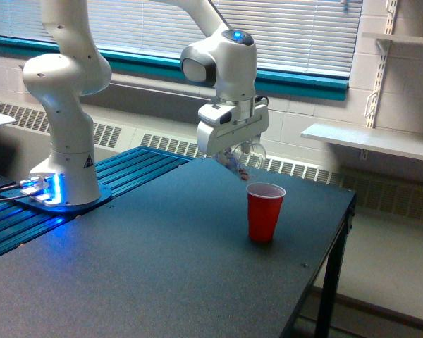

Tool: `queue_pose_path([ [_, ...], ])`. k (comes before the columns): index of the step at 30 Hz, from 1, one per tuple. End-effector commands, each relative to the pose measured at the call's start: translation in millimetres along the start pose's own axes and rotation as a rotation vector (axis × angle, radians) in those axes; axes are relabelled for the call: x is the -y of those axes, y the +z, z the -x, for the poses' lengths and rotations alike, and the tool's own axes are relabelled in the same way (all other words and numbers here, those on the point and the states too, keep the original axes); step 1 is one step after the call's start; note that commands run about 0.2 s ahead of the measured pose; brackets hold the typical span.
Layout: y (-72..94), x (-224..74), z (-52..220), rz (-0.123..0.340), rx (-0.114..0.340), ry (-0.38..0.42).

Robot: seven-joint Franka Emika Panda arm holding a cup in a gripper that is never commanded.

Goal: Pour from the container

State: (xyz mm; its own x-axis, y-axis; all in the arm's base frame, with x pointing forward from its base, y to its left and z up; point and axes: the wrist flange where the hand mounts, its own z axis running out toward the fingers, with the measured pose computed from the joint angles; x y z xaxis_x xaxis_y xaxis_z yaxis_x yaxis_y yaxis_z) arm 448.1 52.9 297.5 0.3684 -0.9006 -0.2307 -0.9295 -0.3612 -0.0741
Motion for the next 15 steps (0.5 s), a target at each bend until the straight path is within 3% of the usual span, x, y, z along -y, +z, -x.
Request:
queue_pose_path([
  [1, -5.6, 8, 8, -0.024, 0.013, 0.032],
  [15, -0.1, 12, 25, -0.026, 0.040, 0.003],
])
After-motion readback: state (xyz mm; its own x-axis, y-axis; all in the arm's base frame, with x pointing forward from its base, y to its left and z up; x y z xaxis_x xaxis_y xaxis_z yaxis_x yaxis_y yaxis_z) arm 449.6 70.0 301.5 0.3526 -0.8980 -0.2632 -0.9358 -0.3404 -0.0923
